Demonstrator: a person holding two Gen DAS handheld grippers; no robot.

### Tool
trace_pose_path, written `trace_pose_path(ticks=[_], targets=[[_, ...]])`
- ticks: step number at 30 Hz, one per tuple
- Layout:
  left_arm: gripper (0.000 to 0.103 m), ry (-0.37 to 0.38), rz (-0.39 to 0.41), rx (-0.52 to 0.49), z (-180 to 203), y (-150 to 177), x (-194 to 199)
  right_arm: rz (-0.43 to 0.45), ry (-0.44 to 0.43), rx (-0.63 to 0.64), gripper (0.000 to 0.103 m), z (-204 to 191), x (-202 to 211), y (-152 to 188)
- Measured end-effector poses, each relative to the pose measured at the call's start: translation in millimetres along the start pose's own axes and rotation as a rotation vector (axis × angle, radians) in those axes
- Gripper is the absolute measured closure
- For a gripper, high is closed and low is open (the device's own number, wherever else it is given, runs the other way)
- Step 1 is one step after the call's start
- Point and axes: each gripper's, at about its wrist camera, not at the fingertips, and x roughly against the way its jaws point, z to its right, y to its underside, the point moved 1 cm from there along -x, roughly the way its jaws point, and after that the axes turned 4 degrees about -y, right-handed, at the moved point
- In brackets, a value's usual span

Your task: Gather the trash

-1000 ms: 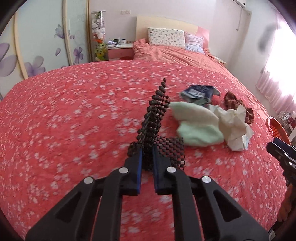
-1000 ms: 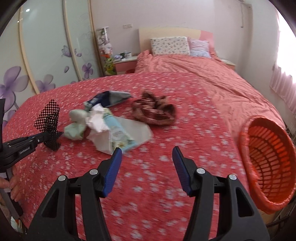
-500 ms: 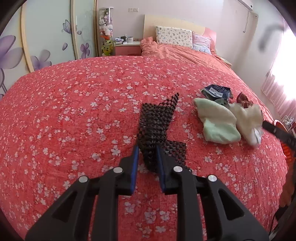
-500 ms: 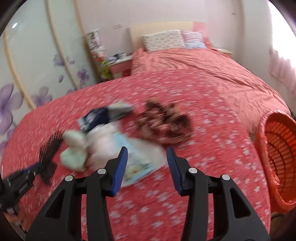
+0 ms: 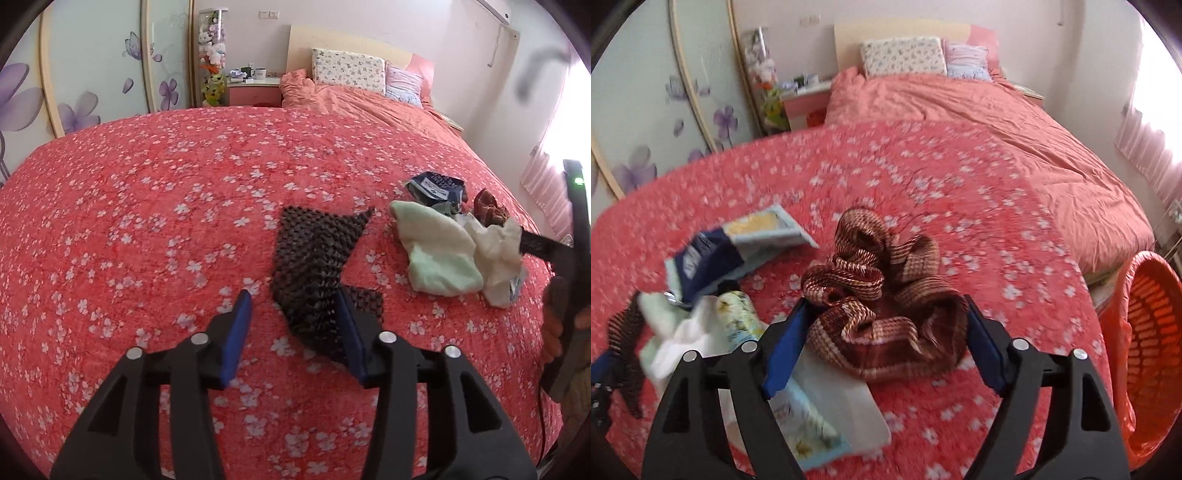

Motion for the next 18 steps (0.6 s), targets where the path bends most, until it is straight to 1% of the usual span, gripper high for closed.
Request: trace_pose_path(ticks=[2,3,4,5,6,7,9,15,18], targets=[[0.056,0.001,0.004,-0.017,8,-3,-1,0.015,-0.004,0.006,0.041,-1,3,2],[0.056,0.000,0.004,-0.027,13,-4,-3,0.020,-0.001,0.008,0.056,-1,6,4],[0.061,-0.003,0.002,-0.036,18,-6,-5,0.022,-0.006,0.005,0.068,1,9,5],[0.066,-0.005,0.002,-0.042,21,-6,-6,0.026,-0.011,-0.001,0.073,4,12,6],[0.075,-0.004,-0.001,-0.049,25,-7,-9,0.032,-0.025,-0.017,0.077,10,19,9],[0.078,-0.006,0.002,-0.052,27,-8,-9,0.036,-0.032,-0.028,0.078,14,23,11],[0.079,0.002,0.003,-0.055,31,-8,-9,0.045,-0.025,-0.042,0.078,23,35,18],[0.075,-0.035,0.009,-0.071,36,-6,-11,0.016,0.020,-0.039,0.078,46,57,58],[0.074,-0.048,0.007,-0.075,37,-6,-12,0.034,0.032,-0.027,0.077,45,58,61]])
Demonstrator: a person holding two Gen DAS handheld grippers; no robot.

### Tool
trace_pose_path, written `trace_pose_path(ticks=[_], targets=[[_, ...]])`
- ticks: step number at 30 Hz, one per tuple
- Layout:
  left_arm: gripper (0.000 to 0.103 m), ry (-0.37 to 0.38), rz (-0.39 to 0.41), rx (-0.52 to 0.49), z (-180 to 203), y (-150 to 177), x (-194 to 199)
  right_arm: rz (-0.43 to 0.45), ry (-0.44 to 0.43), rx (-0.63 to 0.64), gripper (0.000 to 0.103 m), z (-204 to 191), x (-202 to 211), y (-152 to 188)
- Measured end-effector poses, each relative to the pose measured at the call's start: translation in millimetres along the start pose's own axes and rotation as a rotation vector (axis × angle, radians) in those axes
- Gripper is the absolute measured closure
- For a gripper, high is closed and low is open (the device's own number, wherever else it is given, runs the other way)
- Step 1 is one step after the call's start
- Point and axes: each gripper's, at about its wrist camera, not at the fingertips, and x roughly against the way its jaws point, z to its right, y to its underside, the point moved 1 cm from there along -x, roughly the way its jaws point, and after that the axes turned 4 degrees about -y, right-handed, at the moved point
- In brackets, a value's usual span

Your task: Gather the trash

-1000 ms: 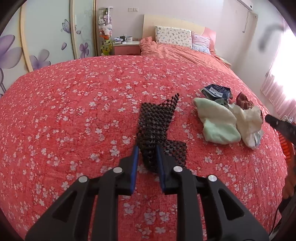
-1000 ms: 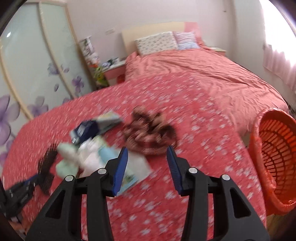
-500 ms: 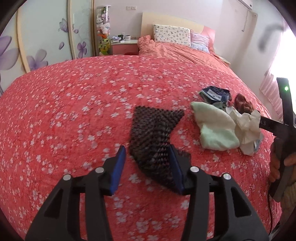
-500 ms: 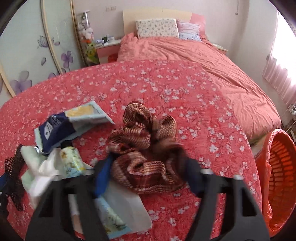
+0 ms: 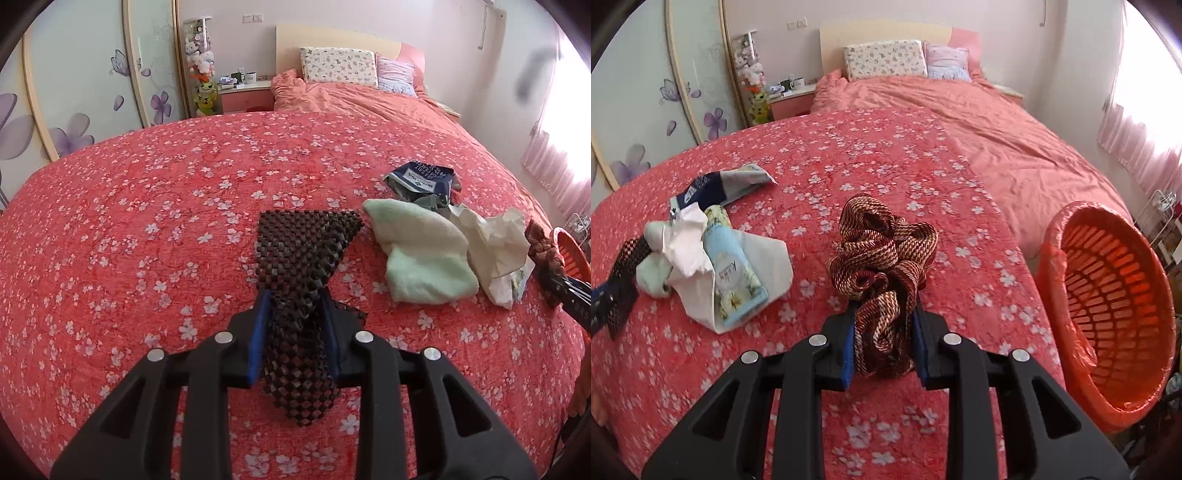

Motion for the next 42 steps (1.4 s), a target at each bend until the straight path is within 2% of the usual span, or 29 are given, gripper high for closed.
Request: trace_pose_path(ticks=[4,18,28,29,30,32,36,38,40,42], targets=[[0.074,-0.019,-0.003,-0.009,3,1,-2,0.003,-0.009,-0.009,0.073,1,-5,-1],[0.073,-0.021,-0.006,0.022,4,4,-1,0.002,-0.014,-0.015,0.072,9,-4,1],[0.072,-0.022,-0.006,0.017,2,3,-1,0.001,-0.030,-0.015,0.066,9,-5,2],[0.069,-0.017,-0.006,0.017,2,4,0,0.001,-0.031,-0.015,0.066,8,-5,3],[0.055,0.013,-0.006,0.015,2,4,0,0.001,-0.029,-0.013,0.066,8,-5,2],[0.040,0.063,-0.010,-0.005,5,4,-1,0.000,-0.022,-0.007,0.065,6,-5,2],[0.039,0.007,-0.017,-0.053,14,5,-2,-0.001,-0.017,-0.006,0.064,5,-5,2],[0.039,0.016,-0.018,-0.045,12,5,-3,-0.001,-0.007,-0.010,0.060,6,-5,2],[0.039,0.023,-0.018,-0.032,10,5,-3,-0.005,0.024,-0.033,0.042,10,-5,2],[0.038,0.022,-0.020,-0.024,8,5,-3,-0.008,0.027,-0.068,0.039,17,-6,2]])
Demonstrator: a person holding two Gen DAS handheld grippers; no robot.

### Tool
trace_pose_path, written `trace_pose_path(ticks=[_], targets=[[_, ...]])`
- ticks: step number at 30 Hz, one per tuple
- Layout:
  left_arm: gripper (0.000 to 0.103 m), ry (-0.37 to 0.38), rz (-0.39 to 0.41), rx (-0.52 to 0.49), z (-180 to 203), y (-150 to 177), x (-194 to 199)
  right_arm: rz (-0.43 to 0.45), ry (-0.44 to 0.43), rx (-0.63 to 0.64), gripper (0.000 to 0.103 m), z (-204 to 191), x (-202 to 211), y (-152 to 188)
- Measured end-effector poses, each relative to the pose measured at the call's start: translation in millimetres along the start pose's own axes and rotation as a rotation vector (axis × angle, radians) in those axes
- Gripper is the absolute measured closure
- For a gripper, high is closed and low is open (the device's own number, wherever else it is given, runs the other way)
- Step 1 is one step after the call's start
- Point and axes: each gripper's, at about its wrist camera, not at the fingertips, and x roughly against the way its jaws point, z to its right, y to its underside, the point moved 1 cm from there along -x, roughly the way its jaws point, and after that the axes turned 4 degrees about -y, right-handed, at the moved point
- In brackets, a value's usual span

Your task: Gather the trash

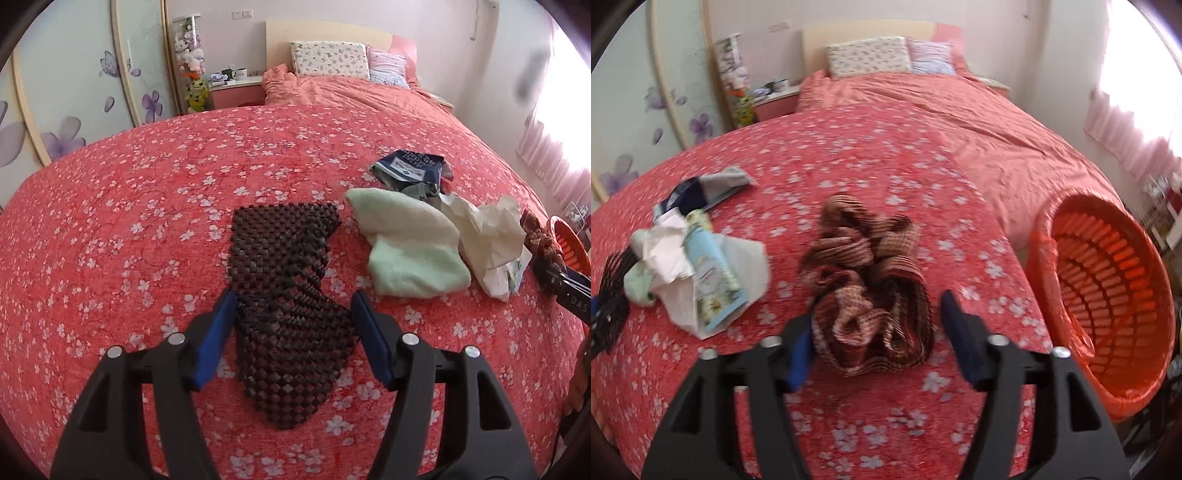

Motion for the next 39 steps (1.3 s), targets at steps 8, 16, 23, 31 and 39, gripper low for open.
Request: trace_pose_path(ticks=[8,16,23,31,39], targets=[[0.035,-0.007,-0.005,-0.002,1,-1,-2,-0.002,0.007,0.010,0.039,6,1,0],[0.044,0.001,-0.022,-0.012,-10,1,3,-0.007,-0.016,0.044,0.039,4,7,4],[0.093,0.049,-0.022,0.020,-23,-3,4,0.013,-0.036,0.055,0.075,-6,12,1],[0.097,0.027,0.079,0.056,-33,-4,40,0.093,-0.118,0.046,0.083,-1,44,2],[0.097,0.052,0.191,0.011,-9,-8,106,0.178,-0.158,0.021,0.083,10,87,4]])
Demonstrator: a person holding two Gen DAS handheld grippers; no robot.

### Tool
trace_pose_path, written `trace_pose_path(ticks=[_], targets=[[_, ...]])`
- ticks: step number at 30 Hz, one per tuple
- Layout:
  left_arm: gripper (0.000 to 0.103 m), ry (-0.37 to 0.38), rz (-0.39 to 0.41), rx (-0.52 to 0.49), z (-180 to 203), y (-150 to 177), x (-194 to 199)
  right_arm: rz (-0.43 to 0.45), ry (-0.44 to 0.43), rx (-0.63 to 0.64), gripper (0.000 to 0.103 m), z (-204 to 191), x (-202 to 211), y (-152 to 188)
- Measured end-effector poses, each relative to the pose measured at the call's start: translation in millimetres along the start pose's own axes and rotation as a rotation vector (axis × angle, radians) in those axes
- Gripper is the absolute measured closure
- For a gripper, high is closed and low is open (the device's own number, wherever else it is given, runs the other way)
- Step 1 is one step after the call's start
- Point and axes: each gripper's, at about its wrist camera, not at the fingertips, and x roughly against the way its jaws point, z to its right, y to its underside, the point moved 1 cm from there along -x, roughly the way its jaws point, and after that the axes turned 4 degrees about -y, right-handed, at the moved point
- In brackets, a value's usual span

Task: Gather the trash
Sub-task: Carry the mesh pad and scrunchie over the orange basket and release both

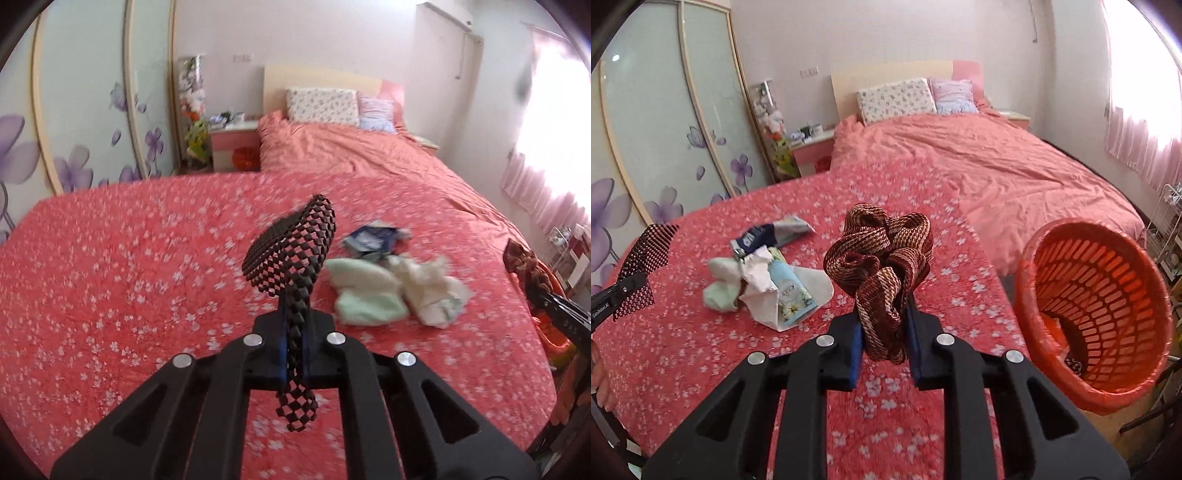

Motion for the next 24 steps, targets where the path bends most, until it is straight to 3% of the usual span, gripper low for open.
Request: trace_pose_path(ticks=[8,16,24], targets=[[0.097,0.129,0.052,-0.056,68,-12,47,0.071,0.045,-0.006,0.083,12,47,-7],[0.097,0.277,0.079,-0.121,152,-20,60,0.142,0.100,-0.076,0.083,60,89,-4],[0.097,0.447,0.060,-0.194,251,-18,57,0.182,0.188,-0.118,0.083,112,103,0]])
